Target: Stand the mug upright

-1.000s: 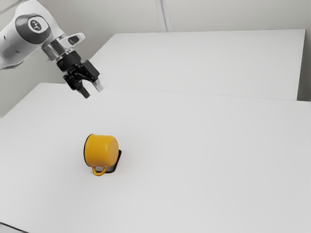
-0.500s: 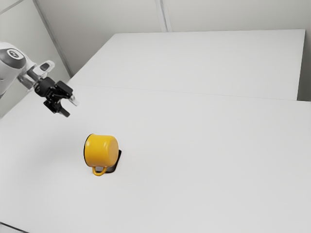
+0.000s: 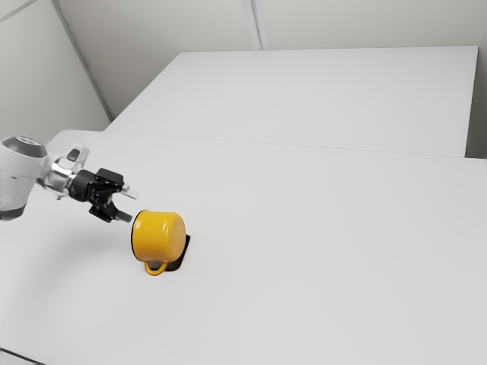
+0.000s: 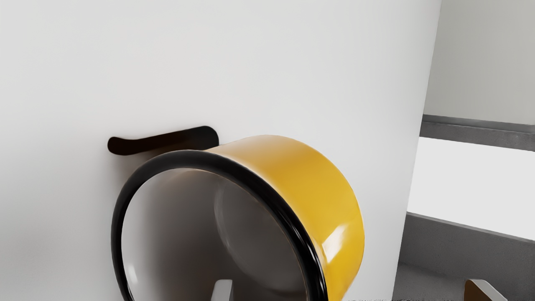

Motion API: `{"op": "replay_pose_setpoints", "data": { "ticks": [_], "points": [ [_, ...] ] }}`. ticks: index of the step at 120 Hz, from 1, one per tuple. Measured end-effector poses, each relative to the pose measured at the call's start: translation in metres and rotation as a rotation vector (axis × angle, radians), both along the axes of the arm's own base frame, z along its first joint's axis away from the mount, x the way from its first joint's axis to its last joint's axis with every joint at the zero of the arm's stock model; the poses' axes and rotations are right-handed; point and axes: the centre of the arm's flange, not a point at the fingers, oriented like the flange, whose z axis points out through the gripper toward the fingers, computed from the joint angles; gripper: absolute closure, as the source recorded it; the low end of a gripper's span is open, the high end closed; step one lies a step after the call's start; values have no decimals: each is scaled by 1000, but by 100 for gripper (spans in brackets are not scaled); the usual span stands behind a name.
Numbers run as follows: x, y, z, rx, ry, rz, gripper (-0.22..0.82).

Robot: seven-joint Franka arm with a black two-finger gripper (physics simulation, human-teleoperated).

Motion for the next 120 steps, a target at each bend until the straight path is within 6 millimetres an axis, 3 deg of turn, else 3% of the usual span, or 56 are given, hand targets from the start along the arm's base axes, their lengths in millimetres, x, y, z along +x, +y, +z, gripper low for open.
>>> {"op": "replay_pose_setpoints", "data": {
  "ticks": [17,44,52,70,84,100,120],
  "points": [
    [-15,-15,-15,-87,-16,4,0],
    [-17,-24,-40,-204,-59,5,0],
    [-17,-26,-45,-225,-73,1,10],
    [-17,-31,-50,-257,-109,-8,47],
    [-16,-31,-48,-269,-143,-10,63],
    [-16,-27,-39,-300,-188,2,71],
    [-10,-40,4,-289,-278,-51,75]
  ]
}}
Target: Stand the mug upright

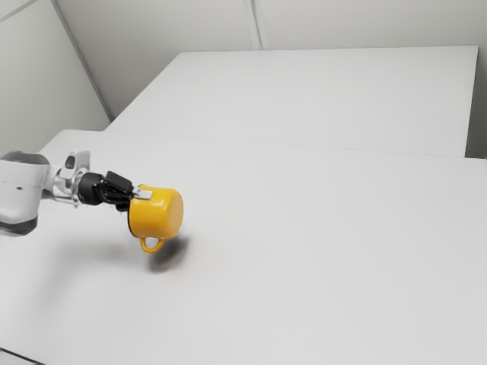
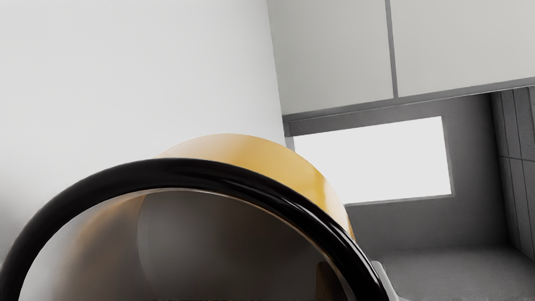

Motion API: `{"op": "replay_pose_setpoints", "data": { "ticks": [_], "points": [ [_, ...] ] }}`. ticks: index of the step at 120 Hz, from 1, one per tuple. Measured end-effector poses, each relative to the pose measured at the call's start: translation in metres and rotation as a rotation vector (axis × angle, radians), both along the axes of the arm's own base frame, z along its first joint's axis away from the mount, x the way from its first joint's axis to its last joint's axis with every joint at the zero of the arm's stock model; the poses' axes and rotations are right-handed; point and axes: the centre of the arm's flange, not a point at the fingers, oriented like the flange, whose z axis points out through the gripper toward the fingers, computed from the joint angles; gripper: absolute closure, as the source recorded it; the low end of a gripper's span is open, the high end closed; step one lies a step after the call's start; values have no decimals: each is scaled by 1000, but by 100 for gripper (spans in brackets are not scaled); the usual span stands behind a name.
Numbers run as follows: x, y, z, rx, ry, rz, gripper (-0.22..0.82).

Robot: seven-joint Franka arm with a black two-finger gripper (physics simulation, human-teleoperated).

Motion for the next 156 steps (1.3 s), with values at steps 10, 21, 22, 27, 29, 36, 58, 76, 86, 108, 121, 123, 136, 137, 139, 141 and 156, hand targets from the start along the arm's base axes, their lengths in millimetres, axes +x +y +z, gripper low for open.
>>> {"op": "replay_pose_setpoints", "data": {
  "ticks": [10,21,22,27,29,36,58,76,86,108,121,123,136,137,139,141,156],
  "points": [
    [8,-17,25,74,-36,-51,75],
    [32,-31,64,267,-74,-155,76],
    [34,-32,68,288,-77,-166,76],
    [46,-43,82,396,-87,-224,76],
    [51,-48,86,437,-89,-246,76],
    [61,-64,92,579,-85,-311,76],
    [76,-66,96,942,-71,-365,76],
    [89,-68,98,1149,-98,-355,76],
    [94,-81,90,1221,-118,-355,77],
    [84,-89,49,1325,-90,-355,77],
    [74,-92,25,1342,-53,-354,77],
    [73,-93,23,1343,-49,-353,77],
    [74,-98,4,1348,-20,-349,77],
    [74,-99,3,1348,-18,-349,76],
    [75,-100,1,1348,-15,-348,76],
    [75,-101,-1,1348,-11,-348,75],
    [76,-105,-12,1341,12,-336,63]
  ]
}}
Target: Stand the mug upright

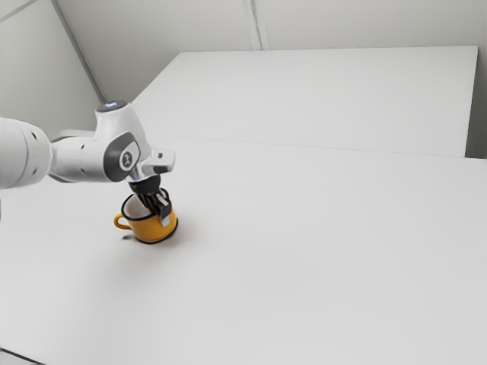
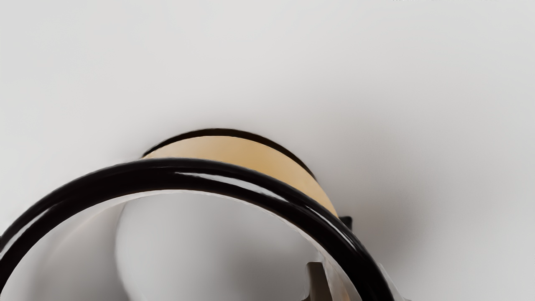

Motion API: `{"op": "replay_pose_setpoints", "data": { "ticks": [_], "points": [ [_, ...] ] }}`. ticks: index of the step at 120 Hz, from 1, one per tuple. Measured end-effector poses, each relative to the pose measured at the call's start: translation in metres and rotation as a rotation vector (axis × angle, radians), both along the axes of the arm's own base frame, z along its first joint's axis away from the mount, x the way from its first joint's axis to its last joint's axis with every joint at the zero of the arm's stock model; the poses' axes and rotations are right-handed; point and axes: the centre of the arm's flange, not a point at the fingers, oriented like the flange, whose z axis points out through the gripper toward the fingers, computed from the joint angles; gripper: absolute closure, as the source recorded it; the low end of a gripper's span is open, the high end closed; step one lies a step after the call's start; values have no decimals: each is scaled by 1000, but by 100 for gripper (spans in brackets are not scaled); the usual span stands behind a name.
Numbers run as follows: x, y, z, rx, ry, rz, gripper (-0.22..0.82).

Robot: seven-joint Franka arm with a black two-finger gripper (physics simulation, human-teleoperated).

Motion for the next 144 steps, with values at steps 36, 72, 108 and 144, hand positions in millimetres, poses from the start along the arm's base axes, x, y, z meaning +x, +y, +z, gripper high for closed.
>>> {"op": "replay_pose_setpoints", "data": {
  "ticks": [36,72,108,144],
  "points": [
    [4,-2,47,-12,-72,47,16],
    [45,-4,203,-15,-173,75,4],
    [33,-16,278,-26,-125,108,1],
    [24,-11,275,-52,-62,156,0]
  ]
}}
